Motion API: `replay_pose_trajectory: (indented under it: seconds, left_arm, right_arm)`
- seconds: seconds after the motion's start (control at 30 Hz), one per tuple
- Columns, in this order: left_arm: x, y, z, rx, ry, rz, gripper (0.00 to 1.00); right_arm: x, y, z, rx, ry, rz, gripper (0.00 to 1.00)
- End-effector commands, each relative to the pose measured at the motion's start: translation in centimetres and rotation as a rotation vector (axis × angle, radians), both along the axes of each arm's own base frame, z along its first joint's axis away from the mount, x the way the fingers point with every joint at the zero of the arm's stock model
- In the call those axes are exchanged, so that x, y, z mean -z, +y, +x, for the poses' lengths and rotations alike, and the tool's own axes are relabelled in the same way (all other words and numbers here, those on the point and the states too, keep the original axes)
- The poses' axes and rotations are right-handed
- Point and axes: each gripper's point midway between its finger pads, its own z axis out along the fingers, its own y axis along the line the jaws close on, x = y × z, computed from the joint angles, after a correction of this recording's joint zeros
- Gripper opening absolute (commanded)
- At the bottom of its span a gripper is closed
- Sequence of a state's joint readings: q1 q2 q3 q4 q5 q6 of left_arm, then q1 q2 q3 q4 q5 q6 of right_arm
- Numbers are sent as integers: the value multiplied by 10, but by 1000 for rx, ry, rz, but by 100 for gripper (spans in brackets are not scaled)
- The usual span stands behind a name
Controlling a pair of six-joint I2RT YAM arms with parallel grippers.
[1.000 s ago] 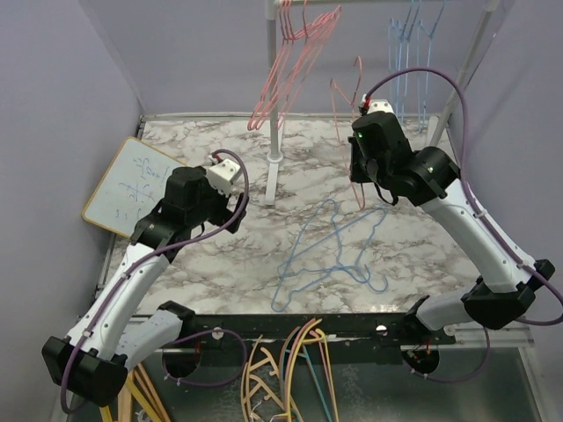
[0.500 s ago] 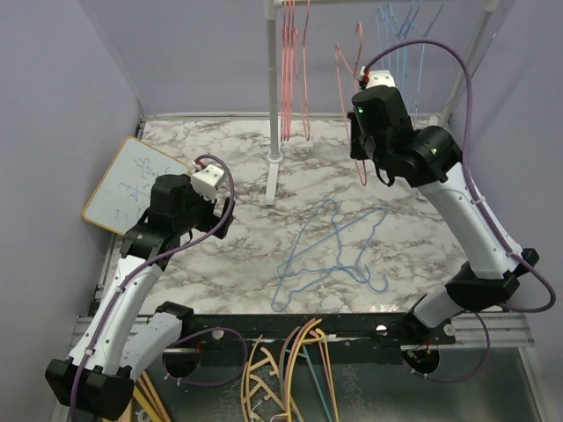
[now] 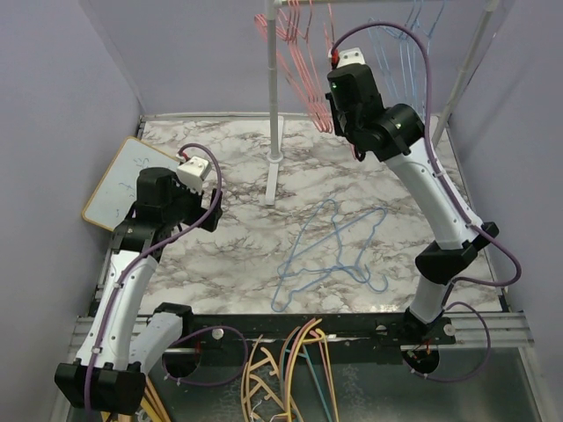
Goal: Organize the hangers
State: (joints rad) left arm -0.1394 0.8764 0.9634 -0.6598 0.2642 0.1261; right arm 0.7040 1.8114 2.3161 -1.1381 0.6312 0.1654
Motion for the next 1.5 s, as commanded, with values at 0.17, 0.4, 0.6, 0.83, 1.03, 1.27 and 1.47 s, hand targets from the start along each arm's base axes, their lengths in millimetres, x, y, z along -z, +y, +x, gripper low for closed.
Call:
replay_pose_trajectory:
  seconds: [0.17, 0.4, 0.6, 0.83, 1.03, 1.27, 1.47]
  left_arm:
    - [1, 34, -7, -117, 14, 69, 99]
    - [-12, 39, -13, -139, -9, 41, 99]
    - [-20, 53, -7, -233, -69, -16, 99]
    - [-8, 65, 1, -288, -23, -44, 99]
    - [-3, 62, 3, -271, 11, -85, 99]
    - [-1, 59, 6, -246, 46, -88, 98]
    - [-7, 44, 13, -167, 71, -129, 96]
  right_arm:
    - [-46, 7, 20, -57, -147, 66, 1]
    - [-50, -1, 48, -91, -158, 153, 1]
    - [-40, 5, 70, -129, -142, 197, 1]
    - [-19, 26, 90, -184, -106, 224, 1]
    - [-7, 41, 95, -232, -73, 255, 1]
    - [-5, 54, 85, -303, -36, 298, 27]
    - [-61, 20, 45, -259, -139, 323, 95]
